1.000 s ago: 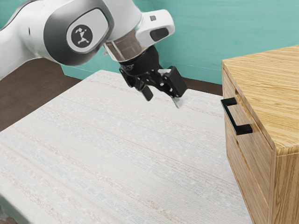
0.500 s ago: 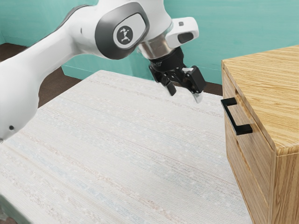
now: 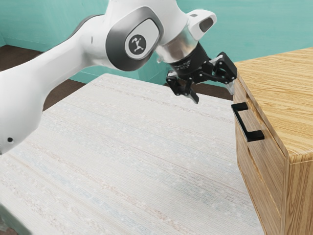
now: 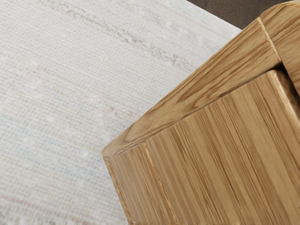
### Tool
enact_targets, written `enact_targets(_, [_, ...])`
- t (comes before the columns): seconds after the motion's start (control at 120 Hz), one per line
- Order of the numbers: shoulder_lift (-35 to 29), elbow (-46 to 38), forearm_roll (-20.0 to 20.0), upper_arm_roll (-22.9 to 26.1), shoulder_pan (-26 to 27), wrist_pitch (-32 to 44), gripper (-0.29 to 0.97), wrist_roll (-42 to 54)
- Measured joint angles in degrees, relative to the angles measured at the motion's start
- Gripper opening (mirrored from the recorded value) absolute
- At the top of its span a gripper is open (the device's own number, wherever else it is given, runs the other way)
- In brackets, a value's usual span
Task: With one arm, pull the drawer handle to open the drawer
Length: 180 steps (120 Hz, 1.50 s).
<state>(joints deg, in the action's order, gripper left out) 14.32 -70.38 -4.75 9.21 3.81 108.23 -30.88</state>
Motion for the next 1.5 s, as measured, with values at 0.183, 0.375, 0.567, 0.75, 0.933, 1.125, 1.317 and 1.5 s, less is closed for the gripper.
enact_targets(0.183, [-1.9,-5.0,-2.9,-0.2,0.7,0.9,0.68,-9.2])
enact_targets(0.375, [-5.7,-7.6,-3.3,-0.4,1.8,1.4,0.68,-16.5])
enact_targets(0.567, [-7.9,-10.1,-3.3,-0.5,3.0,1.6,0.68,-21.9])
enact_targets(0.75, [-10.1,-13.8,-3.6,-0.5,3.8,1.6,0.68,-25.5])
enact_targets(0.933, [-8.7,-13.1,-3.9,-0.4,3.4,3.5,0.68,-28.1])
enact_targets(1.125, [-8.2,-13.1,-4.2,-0.4,4.6,5.0,0.68,-30.1])
enact_targets(1.317, [-8.5,-14.7,-4.2,-0.5,5.5,5.8,0.68,-31.7])
enact_targets(1.5, [-9.7,-16.7,-5.2,-1.1,5.6,6.2,0.68,-32.8])
